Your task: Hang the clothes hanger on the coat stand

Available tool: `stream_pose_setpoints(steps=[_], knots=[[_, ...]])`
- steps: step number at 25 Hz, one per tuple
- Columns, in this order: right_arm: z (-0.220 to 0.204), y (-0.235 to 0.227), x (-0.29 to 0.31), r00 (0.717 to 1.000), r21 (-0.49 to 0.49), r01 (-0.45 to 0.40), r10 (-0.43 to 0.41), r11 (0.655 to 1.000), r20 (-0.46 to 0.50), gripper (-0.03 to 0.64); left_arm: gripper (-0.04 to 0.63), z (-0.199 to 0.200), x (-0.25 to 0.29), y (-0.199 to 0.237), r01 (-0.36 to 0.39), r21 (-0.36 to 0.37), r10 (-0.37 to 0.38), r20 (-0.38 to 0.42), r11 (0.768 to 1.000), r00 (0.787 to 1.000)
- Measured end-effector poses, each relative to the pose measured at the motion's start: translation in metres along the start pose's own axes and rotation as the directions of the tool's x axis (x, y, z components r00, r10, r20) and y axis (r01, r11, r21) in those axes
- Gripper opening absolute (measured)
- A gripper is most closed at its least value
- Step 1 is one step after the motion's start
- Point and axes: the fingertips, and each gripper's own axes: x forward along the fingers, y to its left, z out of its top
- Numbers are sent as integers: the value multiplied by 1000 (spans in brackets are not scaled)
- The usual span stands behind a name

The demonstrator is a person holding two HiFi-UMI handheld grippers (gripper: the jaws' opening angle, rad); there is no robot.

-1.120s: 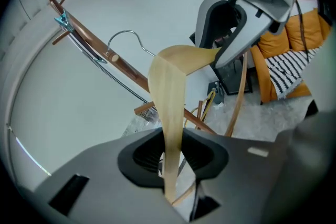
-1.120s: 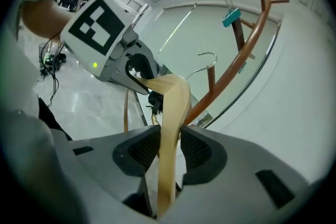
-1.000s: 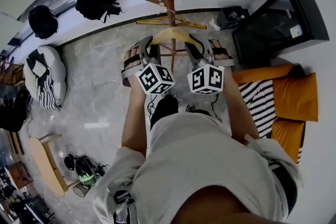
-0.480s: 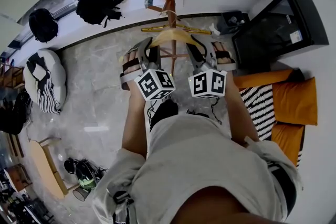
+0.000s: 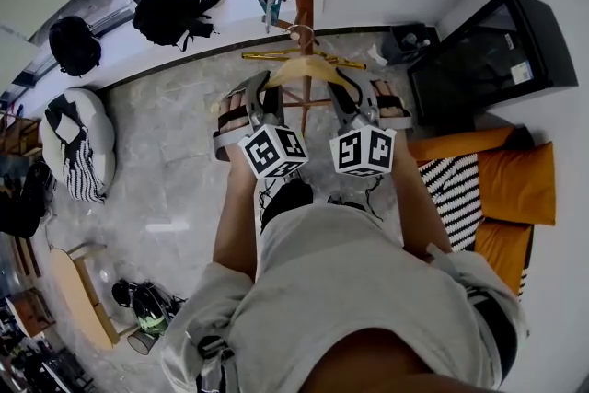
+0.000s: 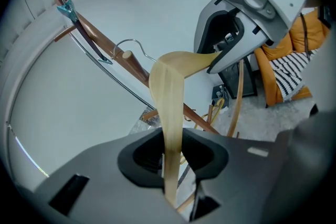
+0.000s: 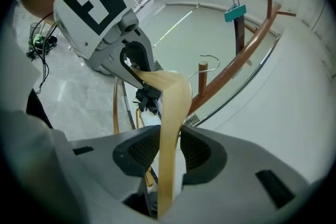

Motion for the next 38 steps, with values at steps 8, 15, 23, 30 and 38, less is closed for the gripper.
stream_pose_setpoints(steps=[8, 15, 23, 30, 38], knots=[[-4, 2, 17, 1000, 17, 4, -3, 1000, -29, 115, 104, -7, 15, 2, 23, 9, -23, 6, 1000, 1000], [-11, -2, 31, 998, 33, 12, -10, 999, -61, 115, 104, -4, 29, 6, 39, 19, -40, 31, 999, 999], [-21, -5, 46, 995, 41, 38, -34, 998, -96, 117, 104, -2, 45, 7, 51, 35, -53, 57, 998, 997], [-26, -4, 62, 992, 57, 52, -45, 997, -118, 115, 104, -7, 59, 9, 50, 49, -53, 70, 998, 996], [-33, -9, 73, 986, 76, 92, -80, 993, -146, 115, 104, -4, 71, 11, 31, 48, -37, 117, 998, 992]])
